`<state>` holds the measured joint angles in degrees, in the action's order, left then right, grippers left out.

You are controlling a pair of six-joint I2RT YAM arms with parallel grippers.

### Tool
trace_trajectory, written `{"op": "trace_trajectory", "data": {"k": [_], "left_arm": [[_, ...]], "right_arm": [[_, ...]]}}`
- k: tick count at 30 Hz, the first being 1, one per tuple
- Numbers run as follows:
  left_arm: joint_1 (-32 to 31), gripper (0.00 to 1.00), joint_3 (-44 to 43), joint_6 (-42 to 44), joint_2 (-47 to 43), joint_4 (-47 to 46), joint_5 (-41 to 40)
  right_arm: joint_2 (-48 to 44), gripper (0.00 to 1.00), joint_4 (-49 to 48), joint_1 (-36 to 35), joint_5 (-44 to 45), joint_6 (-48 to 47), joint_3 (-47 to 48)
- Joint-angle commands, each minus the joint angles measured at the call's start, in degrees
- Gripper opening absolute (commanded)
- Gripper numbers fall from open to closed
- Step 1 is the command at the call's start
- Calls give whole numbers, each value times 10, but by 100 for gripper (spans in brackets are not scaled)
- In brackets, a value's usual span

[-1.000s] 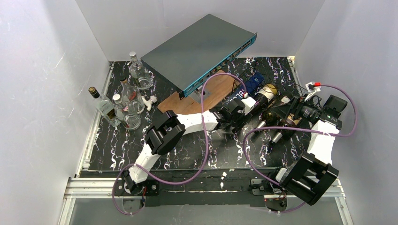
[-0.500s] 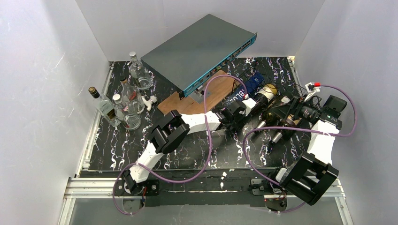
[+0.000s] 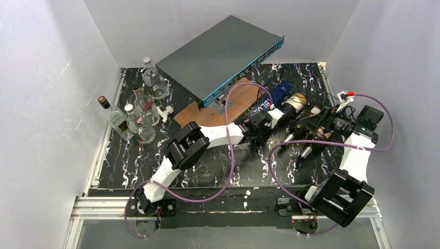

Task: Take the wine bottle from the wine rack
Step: Pick up the wine bottle from the wine rack.

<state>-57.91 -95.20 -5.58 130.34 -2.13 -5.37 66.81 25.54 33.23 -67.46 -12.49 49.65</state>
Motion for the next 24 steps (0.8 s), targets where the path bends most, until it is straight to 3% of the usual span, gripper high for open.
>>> {"op": "trace_trajectory", "data": {"k": [1, 24], "left_arm": [[2, 1, 4, 13, -59, 2, 14], [-29, 0, 170, 3, -205, 1, -7]], "right_arm": [[0, 98, 0, -3, -3, -13, 3], [1, 98, 4, -6, -4, -16, 4]]}}
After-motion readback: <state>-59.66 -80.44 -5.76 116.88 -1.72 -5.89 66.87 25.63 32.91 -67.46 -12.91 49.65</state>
